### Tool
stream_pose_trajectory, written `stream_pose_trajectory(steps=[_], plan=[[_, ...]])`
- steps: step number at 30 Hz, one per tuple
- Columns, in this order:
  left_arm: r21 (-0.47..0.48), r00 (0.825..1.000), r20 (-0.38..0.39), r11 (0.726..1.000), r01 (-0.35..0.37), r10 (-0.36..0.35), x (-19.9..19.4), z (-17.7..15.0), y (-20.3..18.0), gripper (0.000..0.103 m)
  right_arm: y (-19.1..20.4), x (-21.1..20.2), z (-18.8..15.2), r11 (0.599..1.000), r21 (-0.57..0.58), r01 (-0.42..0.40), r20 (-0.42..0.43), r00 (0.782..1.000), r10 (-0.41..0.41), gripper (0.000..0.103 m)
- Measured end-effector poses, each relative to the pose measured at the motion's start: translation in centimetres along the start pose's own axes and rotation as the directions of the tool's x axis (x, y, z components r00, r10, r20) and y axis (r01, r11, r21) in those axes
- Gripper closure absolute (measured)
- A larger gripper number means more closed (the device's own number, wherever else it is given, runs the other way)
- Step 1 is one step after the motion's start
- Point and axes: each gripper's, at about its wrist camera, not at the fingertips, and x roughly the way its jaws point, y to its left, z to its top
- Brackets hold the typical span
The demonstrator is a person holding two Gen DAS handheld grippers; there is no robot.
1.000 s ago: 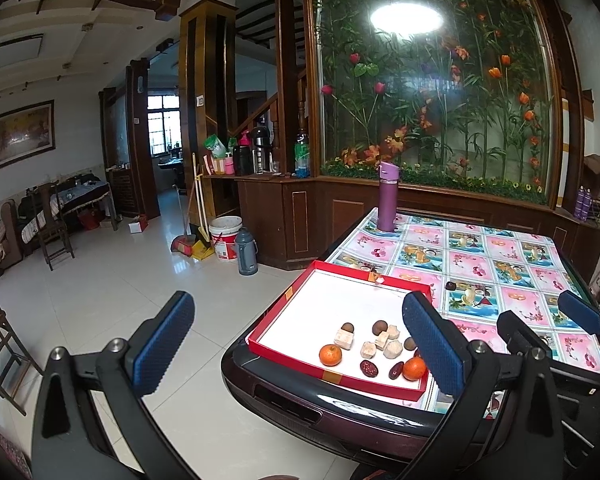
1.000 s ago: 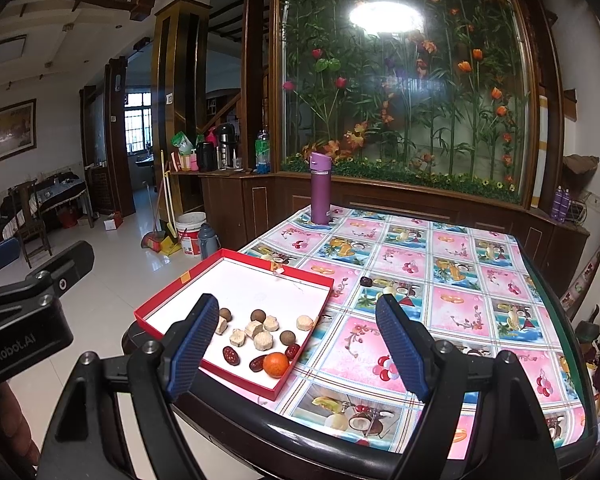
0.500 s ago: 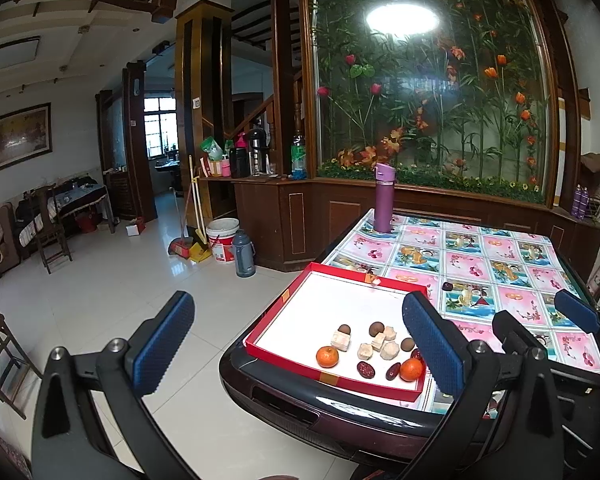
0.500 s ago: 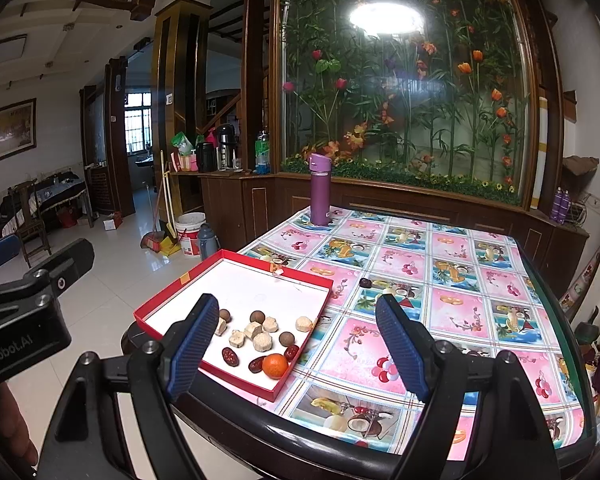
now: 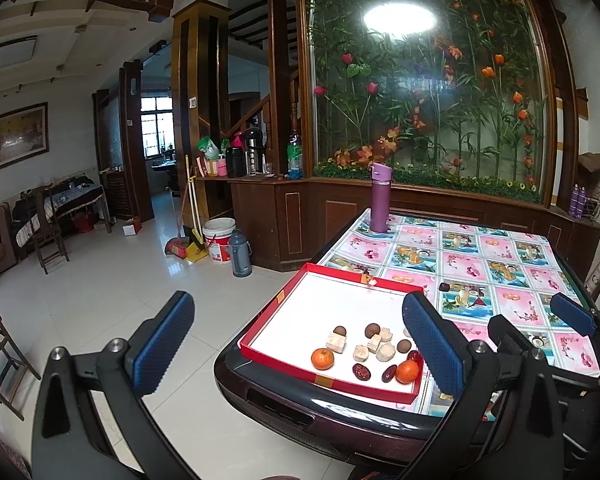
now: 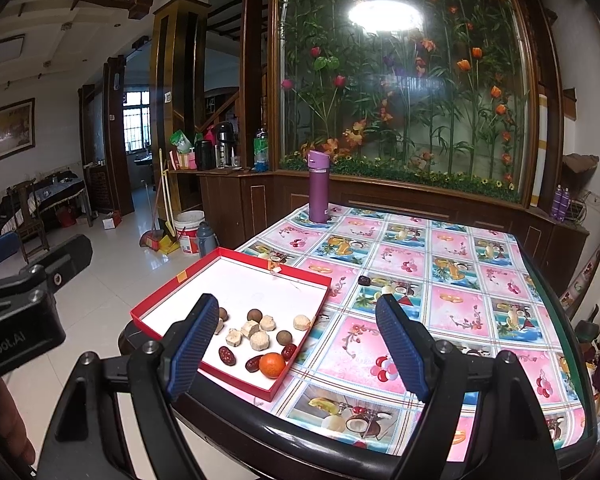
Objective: Organize fruits
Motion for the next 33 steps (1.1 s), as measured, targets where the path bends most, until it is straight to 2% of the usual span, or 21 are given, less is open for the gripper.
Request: stream_pose_trajectory(steps=[11,19,33], plan=[[0.026,0.999,-0.047,1.0,0.001,0.0,0.9,0.7,-1.9,0.0,-1.8,3.5,0.3,0.999,0.049,-0.005,-0.045,0.999,0.007,0.022],[0.006,0.997,-0.073,1.0,-0.011,0.012,4.2,2.0,-1.5,0.0,-1.9,5.8,0.4,0.999,0.048,-0.02,-0.082,0.996,0.024,0.022],[-0.02,0.995,-0.103,1.0,0.007,-0.009,8.2,1.9,-1.7,0.0,-1.8,8.7,-0.1,0.999,0.033,0.003,-0.127,0.992,0.001,0.022]])
